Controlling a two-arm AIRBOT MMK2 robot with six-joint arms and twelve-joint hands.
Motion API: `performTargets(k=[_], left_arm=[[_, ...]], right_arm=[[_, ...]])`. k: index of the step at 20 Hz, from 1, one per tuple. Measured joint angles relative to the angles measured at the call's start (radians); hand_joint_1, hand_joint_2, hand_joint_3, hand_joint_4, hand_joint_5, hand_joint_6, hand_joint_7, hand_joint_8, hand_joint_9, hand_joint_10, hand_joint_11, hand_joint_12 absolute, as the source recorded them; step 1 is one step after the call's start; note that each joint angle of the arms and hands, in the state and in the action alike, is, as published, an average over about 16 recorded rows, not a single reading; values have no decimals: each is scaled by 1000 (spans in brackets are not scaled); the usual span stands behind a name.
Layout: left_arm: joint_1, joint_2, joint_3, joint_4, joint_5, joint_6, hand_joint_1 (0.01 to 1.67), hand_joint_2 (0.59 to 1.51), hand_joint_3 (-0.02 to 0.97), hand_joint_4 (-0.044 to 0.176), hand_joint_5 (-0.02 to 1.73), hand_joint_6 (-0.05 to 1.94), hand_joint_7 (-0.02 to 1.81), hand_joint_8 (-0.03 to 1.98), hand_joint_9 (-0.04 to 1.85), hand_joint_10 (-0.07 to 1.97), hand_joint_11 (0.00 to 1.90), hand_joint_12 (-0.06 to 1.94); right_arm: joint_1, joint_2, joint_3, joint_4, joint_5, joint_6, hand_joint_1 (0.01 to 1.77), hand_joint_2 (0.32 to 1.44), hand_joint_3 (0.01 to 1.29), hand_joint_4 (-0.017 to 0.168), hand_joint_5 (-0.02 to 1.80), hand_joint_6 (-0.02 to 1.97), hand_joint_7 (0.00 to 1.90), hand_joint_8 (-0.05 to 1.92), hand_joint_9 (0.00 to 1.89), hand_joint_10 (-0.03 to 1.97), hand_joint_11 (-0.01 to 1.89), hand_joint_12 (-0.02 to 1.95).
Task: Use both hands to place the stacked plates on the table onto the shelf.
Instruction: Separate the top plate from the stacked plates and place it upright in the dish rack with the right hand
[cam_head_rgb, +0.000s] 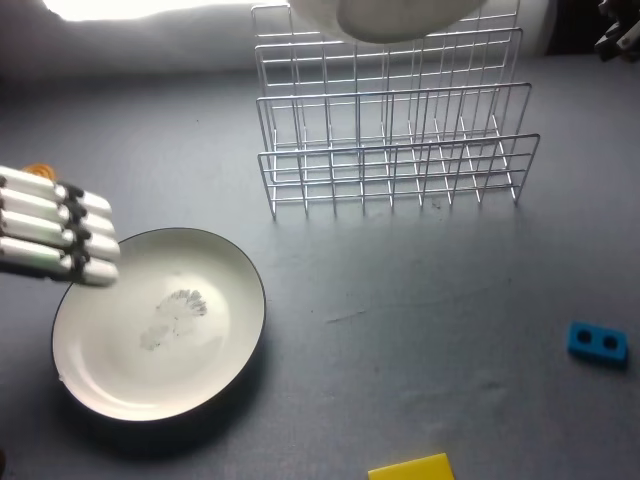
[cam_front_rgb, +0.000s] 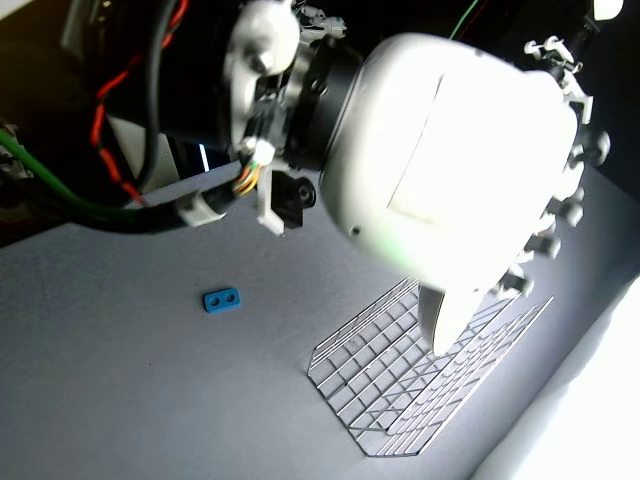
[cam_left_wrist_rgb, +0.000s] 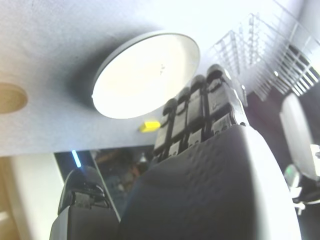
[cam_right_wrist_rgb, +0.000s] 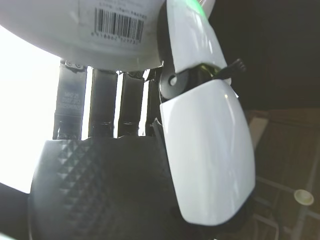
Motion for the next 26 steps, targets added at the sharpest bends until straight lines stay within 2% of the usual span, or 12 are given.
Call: performTargets(k=[10, 26], left_arm=[[67, -53, 15, -16, 50, 7, 14, 1089, 14, 0, 24, 9, 24, -4, 22, 4, 14, -4], [94, -61, 15, -33, 96, 15, 14, 1097, 14, -1, 17, 9, 23, -4, 17, 1, 14, -4]], right_arm=[[-61, -54, 95, 40, -38, 54, 1371, 1026, 16, -8, 880, 896, 1014, 888, 986, 1126, 876, 1110], [-167, -189, 266, 73, -74, 138, 1372, 1031, 15, -8, 857, 896, 1015, 865, 990, 1128, 859, 1111]])
